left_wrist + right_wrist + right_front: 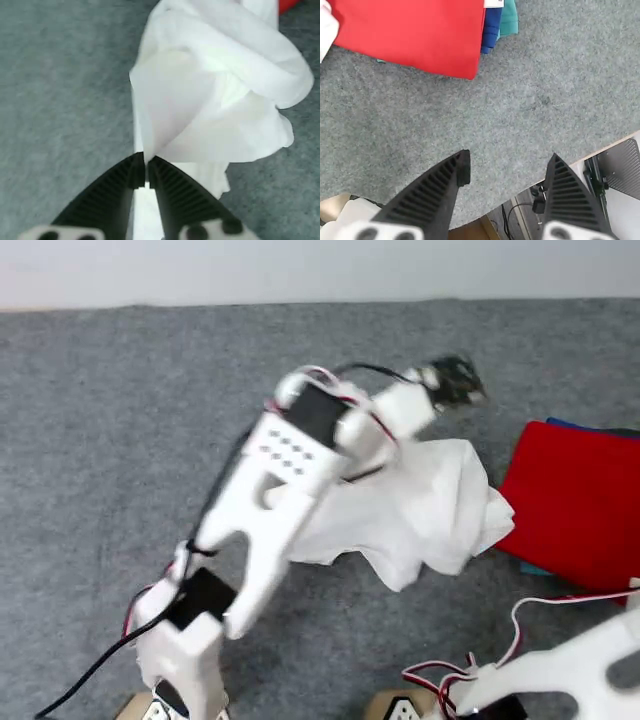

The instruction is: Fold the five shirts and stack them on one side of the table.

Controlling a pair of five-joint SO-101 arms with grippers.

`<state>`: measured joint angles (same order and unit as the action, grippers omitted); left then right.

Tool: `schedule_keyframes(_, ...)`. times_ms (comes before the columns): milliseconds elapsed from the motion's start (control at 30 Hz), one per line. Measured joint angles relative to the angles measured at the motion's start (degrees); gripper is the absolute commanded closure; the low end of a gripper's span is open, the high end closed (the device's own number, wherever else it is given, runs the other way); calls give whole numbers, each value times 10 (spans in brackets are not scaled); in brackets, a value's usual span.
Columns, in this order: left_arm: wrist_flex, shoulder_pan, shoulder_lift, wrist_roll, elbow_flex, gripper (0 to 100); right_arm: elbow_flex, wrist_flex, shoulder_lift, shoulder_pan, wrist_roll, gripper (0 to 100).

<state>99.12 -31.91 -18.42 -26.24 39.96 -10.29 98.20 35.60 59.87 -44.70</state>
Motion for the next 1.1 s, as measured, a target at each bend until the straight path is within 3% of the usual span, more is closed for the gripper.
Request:
schedule_keyframes(467,1,216,204,-35,-132,997,0,0,0,-10,1,745)
schedule_keyframes(733,-16,222,205,-37,-287,997,0,0,0,-48,0,745)
schedule_keyframes(1033,-164,222,205,-37,-488,992,0,0,0,-56,1,745)
schedule_keyframes(1100,-195,222,205,-37,-517,949,0,0,0,-56,1,745)
